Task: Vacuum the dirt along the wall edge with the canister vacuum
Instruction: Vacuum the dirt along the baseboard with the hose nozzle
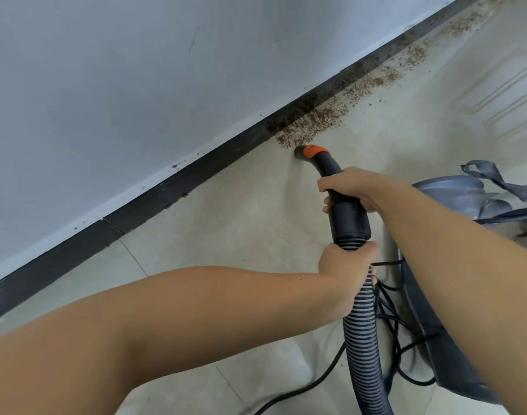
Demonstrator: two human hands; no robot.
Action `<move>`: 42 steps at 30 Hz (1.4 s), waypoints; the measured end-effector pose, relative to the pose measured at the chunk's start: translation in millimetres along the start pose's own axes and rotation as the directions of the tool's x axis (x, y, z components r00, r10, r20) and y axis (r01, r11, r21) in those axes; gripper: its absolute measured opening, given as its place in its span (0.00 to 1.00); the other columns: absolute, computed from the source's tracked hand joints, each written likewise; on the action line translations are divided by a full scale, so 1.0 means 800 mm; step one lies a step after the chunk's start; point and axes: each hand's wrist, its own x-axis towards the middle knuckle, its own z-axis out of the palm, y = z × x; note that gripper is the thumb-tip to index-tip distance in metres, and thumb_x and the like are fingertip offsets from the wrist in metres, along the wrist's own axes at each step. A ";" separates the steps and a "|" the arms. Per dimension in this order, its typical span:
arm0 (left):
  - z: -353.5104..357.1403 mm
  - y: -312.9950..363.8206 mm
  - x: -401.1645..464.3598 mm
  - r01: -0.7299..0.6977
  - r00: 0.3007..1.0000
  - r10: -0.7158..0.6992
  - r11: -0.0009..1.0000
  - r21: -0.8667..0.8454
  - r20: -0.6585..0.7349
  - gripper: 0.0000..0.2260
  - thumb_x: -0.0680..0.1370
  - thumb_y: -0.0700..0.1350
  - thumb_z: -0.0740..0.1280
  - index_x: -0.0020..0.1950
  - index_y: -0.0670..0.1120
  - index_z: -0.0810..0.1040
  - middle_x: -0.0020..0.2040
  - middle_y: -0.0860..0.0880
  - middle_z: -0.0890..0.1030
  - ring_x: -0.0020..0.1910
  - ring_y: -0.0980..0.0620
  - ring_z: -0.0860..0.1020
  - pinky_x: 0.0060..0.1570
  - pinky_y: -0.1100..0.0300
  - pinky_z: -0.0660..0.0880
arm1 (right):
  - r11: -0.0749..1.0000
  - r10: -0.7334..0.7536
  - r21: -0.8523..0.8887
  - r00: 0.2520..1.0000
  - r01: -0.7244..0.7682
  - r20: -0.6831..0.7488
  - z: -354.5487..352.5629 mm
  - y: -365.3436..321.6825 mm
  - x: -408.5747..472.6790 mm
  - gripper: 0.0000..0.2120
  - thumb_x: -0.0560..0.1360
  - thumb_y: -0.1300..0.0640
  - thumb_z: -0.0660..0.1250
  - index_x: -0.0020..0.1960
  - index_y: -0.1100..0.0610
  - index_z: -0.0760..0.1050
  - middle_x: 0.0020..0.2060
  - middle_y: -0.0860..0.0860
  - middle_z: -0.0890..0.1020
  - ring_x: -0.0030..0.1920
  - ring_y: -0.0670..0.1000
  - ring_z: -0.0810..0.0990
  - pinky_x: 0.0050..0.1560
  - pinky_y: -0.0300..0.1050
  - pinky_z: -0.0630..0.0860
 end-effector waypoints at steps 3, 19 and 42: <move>-0.010 0.001 -0.006 -0.009 1.000 0.009 1.000 0.003 0.007 0.06 0.76 0.42 0.66 0.43 0.42 0.71 0.31 0.46 0.74 0.24 0.53 0.71 0.24 0.65 0.72 | 1.000 0.002 0.024 1.000 -0.002 -0.001 0.008 0.000 -0.002 0.14 0.74 0.62 0.66 0.58 0.61 0.66 0.32 0.57 0.80 0.25 0.54 0.81 0.30 0.46 0.80; 0.018 0.053 0.082 0.024 0.997 -0.028 0.998 0.060 0.066 0.07 0.75 0.43 0.69 0.45 0.42 0.72 0.32 0.46 0.74 0.27 0.50 0.72 0.31 0.60 0.72 | 0.993 0.034 0.118 0.989 -0.017 -0.144 -0.057 -0.020 0.078 0.15 0.75 0.63 0.65 0.59 0.62 0.65 0.35 0.58 0.78 0.22 0.52 0.80 0.29 0.46 0.80; 0.001 0.045 0.073 0.001 1.000 0.001 0.998 -0.063 0.027 0.07 0.76 0.42 0.68 0.50 0.42 0.73 0.33 0.46 0.74 0.27 0.51 0.72 0.25 0.64 0.72 | 0.998 0.010 0.065 0.991 -0.001 -0.135 -0.026 -0.031 0.069 0.14 0.74 0.62 0.66 0.57 0.61 0.67 0.35 0.57 0.80 0.25 0.52 0.82 0.32 0.45 0.80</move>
